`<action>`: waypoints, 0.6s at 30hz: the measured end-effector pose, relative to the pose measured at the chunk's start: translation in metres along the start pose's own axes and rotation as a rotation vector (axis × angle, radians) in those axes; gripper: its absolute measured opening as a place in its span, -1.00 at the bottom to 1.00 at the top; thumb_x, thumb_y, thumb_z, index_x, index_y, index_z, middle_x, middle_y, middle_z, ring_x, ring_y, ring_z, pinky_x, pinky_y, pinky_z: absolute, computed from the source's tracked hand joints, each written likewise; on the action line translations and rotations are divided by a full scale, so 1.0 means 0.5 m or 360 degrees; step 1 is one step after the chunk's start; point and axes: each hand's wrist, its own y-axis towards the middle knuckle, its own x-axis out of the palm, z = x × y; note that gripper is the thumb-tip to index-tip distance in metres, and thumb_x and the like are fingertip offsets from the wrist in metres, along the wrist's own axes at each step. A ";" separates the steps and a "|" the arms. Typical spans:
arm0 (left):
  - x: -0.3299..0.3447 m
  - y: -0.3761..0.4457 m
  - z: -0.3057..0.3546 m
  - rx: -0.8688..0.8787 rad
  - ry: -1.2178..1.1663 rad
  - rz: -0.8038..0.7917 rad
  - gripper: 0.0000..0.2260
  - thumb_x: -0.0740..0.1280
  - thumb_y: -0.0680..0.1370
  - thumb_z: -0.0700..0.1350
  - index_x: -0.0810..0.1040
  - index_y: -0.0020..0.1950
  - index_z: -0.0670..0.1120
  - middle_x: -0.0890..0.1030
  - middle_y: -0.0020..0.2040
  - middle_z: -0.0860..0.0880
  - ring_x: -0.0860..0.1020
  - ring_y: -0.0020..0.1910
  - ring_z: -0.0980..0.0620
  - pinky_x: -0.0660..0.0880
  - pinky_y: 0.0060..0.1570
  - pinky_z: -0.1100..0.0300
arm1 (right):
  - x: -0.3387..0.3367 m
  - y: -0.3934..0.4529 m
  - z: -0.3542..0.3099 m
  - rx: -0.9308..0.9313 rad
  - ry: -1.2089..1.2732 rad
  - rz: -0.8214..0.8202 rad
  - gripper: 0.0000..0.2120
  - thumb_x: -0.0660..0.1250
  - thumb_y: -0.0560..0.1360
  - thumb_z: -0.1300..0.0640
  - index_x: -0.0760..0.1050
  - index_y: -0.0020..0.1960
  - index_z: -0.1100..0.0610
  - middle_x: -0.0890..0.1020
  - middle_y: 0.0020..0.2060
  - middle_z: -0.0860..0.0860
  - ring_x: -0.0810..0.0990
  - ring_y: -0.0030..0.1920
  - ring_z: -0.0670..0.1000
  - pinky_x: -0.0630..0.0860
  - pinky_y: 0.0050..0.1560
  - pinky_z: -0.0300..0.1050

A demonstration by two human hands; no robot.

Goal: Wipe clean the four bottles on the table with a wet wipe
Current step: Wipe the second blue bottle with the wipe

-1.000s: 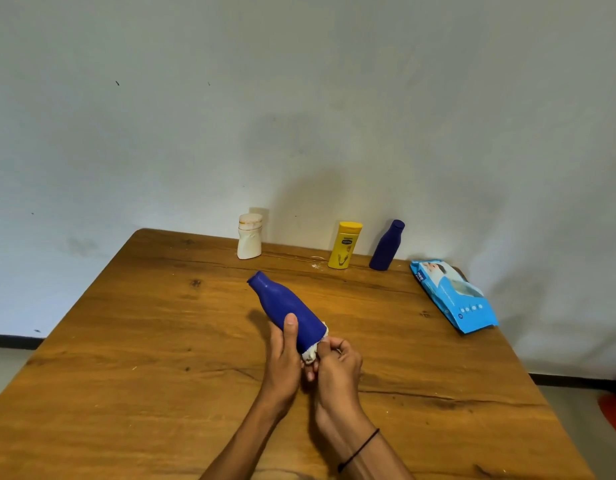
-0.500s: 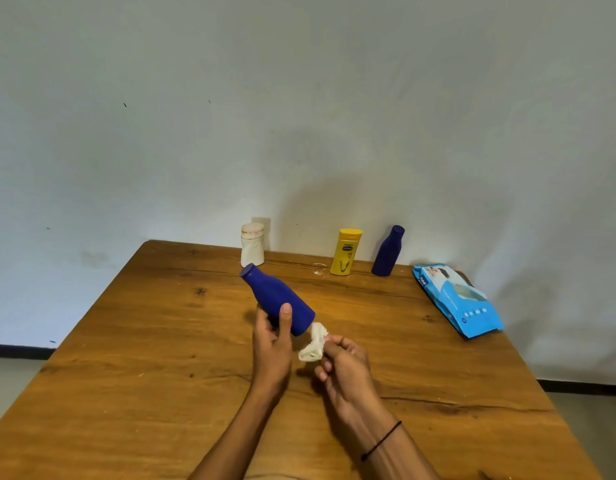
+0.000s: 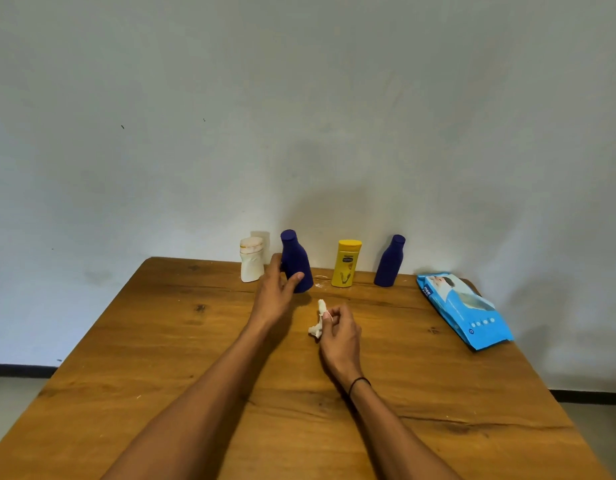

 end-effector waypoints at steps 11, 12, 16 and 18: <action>0.041 0.139 -0.072 -0.0094 0.0296 -0.0200 -0.60 0.35 0.67 -0.12 0.33 0.47 0.06 0.55 0.42 -0.05 0.54 0.38 -0.11 0.55 0.33 -0.18 | 0.033 0.046 0.013 -0.0167 -0.0174 -0.0095 -0.97 0.26 0.70 0.08 0.48 0.09 0.01 0.60 -0.09 -0.10 0.58 -0.09 -0.14 0.59 -0.12 -0.13; 0.040 0.141 -0.079 -0.0094 0.0311 -0.0223 -0.58 0.35 0.67 -0.13 0.31 0.50 0.04 0.54 0.44 -0.07 0.53 0.41 -0.12 0.54 0.34 -0.18 | 0.032 0.046 0.015 -0.0175 -0.0177 -0.0096 -0.97 0.27 0.70 0.09 0.48 0.09 0.01 0.60 -0.10 -0.10 0.58 -0.09 -0.14 0.59 -0.13 -0.13; 0.036 0.149 -0.095 -0.0105 0.0368 -0.0266 -0.54 0.34 0.68 -0.17 0.28 0.54 0.00 0.51 0.47 -0.11 0.50 0.44 -0.14 0.53 0.36 -0.14 | 0.035 0.050 0.019 -0.0175 -0.0184 -0.0106 -0.97 0.27 0.70 0.10 0.48 0.09 0.00 0.61 -0.08 -0.09 0.60 -0.09 -0.14 0.61 -0.14 -0.18; 0.035 0.152 -0.098 -0.0098 0.0434 -0.0297 -0.53 0.34 0.67 -0.18 0.28 0.55 -0.02 0.51 0.47 -0.11 0.50 0.43 -0.15 0.53 0.34 -0.10 | 0.036 0.050 0.018 -0.0174 -0.0191 -0.0112 -0.97 0.27 0.70 0.10 0.47 0.09 -0.01 0.61 -0.08 -0.09 0.60 -0.09 -0.14 0.57 -0.17 -0.24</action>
